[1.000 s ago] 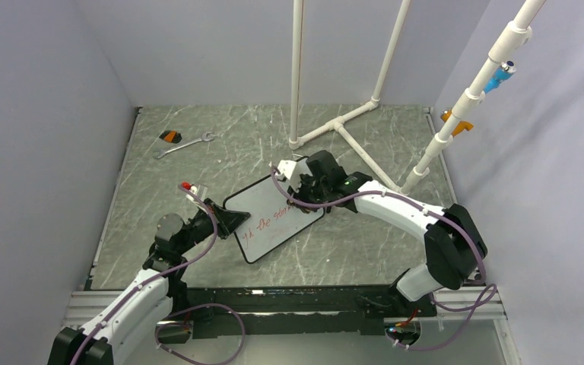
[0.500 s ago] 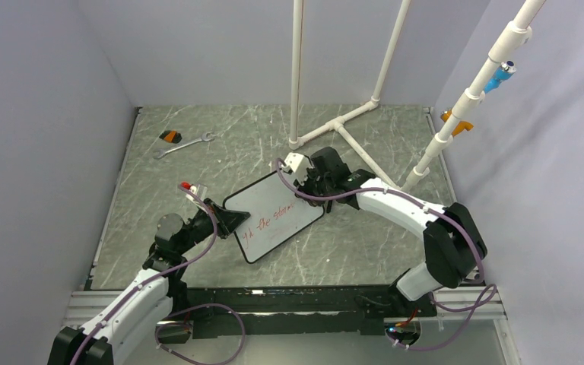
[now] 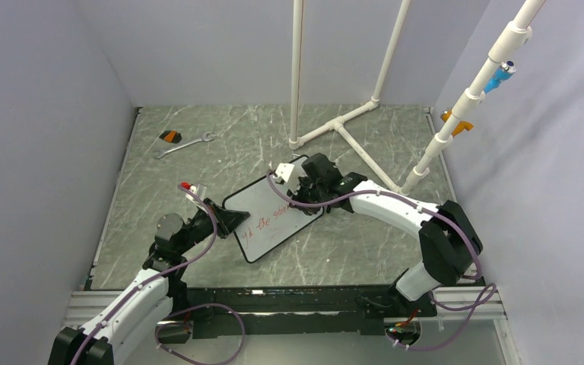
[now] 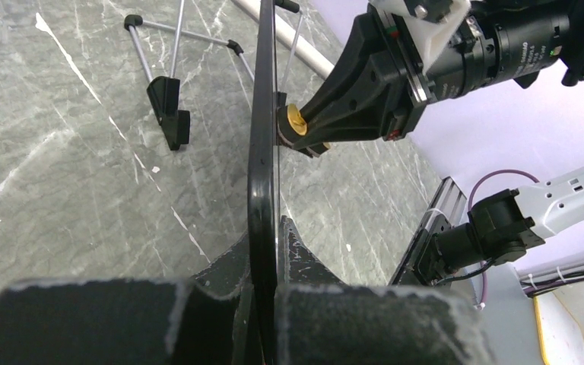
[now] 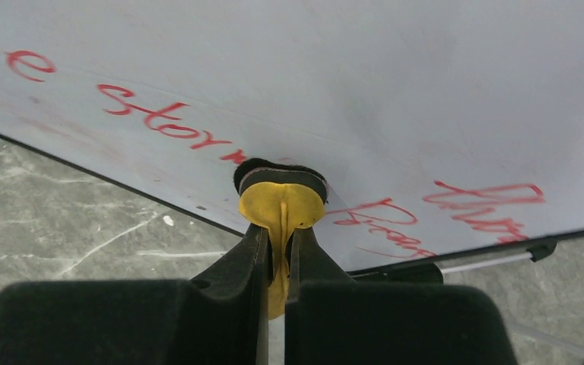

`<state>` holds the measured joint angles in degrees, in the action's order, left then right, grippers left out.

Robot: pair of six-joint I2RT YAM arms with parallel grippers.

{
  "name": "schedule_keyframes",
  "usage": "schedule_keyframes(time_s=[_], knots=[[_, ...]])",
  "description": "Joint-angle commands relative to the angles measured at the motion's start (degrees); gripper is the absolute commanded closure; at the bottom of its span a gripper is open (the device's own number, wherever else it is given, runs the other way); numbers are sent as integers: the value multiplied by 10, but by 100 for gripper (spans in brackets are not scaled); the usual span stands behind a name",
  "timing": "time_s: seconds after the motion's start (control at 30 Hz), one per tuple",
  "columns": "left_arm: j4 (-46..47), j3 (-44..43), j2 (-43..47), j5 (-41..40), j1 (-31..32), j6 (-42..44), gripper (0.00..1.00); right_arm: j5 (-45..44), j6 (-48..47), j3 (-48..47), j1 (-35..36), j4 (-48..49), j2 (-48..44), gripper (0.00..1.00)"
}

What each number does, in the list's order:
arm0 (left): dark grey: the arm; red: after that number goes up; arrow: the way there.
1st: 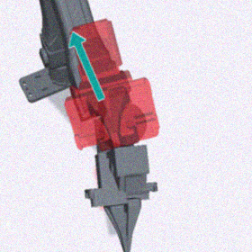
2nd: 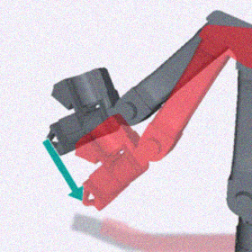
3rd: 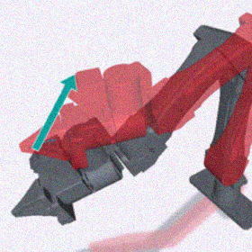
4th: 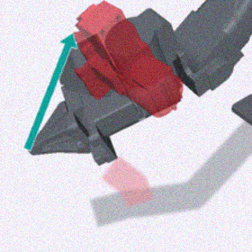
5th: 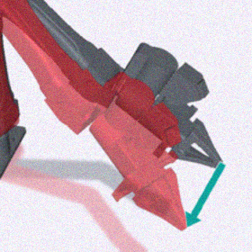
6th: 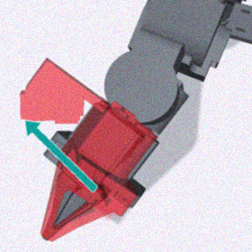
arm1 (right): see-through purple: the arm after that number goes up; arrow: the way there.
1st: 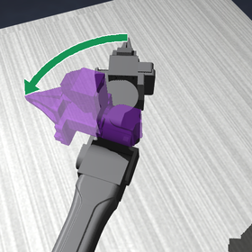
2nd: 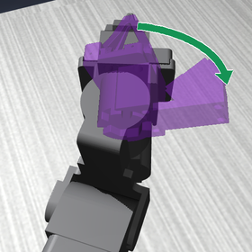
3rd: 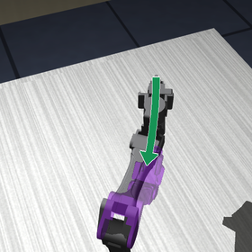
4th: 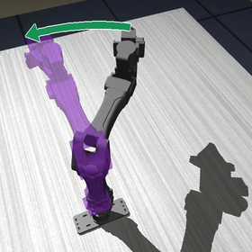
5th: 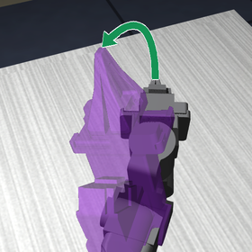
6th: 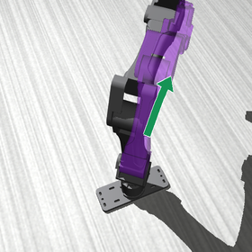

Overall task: Erase the whiteboard
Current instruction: Erase the whiteboard at the center of the board.

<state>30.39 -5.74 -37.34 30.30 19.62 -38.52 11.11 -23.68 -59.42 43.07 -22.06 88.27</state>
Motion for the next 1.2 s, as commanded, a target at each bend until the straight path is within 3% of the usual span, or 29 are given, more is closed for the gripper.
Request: schedule_keyframes(time_s=[0.0, 0.2, 0.43, 0.77, 1.03, 1.17], knots=[[18, -16, 0, 117, 16, 14, 100, -61, 32, -7, -41, 75, 1, 100], [26, -13, -4, 120, 16, 12, 100, -19, 26, -10, -40, 61, 13, 100], [21, -10, 3, 116, 16, 10, 100, 49, 6, -23, 24, 34, 24, 100], [21, -11, 0, 119, 16, 11, 100, -13, 73, -33, -28, 74, -1, 100], [25, -11, -5, 121, 16, 9, 100, 10, 72, -34, -36, 71, -10, 100], [25, -10, -4, 120, 16, 9, 100, 62, 68, -38, -26, 58, -13, 100]])
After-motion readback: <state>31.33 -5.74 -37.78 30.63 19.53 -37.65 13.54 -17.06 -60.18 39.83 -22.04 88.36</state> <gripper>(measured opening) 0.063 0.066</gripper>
